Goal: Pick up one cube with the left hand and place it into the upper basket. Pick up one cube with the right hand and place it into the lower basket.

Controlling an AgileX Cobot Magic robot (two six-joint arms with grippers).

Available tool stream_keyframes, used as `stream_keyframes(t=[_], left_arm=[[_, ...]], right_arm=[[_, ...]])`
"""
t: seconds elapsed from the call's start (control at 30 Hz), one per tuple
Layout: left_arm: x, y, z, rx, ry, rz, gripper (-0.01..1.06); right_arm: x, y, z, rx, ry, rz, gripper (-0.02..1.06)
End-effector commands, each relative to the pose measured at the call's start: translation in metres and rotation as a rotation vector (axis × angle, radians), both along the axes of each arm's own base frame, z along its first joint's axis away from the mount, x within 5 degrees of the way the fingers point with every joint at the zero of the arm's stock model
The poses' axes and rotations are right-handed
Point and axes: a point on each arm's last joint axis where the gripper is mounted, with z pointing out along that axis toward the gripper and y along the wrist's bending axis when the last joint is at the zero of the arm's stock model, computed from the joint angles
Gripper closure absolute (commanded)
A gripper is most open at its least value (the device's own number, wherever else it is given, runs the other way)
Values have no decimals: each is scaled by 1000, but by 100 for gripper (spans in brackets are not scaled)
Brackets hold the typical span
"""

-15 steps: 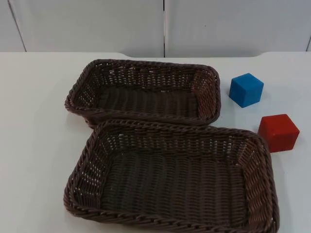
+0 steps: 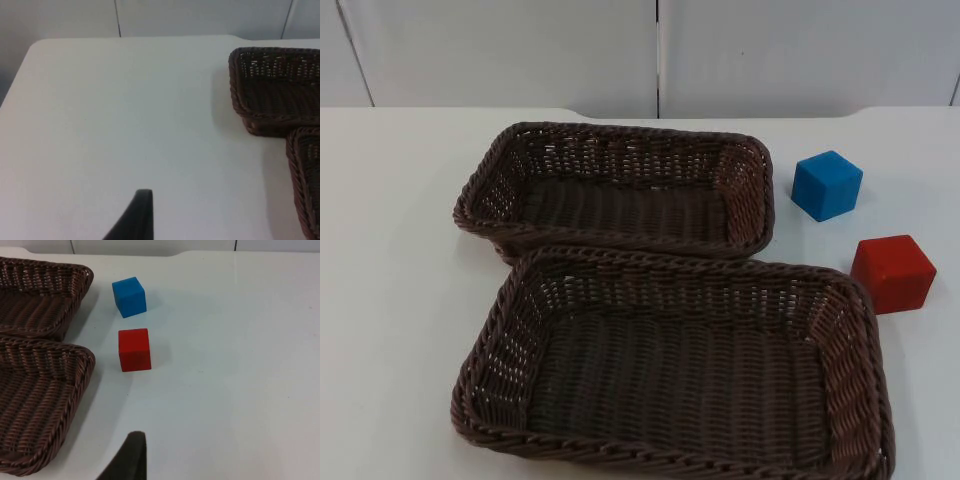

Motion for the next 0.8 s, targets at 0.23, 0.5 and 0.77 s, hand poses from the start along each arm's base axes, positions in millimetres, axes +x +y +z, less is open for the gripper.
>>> stream_keyframes(t=[0.23,0.5,0.77], left_arm=[[17,-5,7,-89,-18,-25,0],[29,-5,22,-82,-10,-44,0],[46,-5,41,-57,9,-63,0]], right_arm=[[0,0,0,2,-10,-2,-1],[0,0,0,2,-10,-2,-1],[0,0,0,2,-10,-2,-1]])
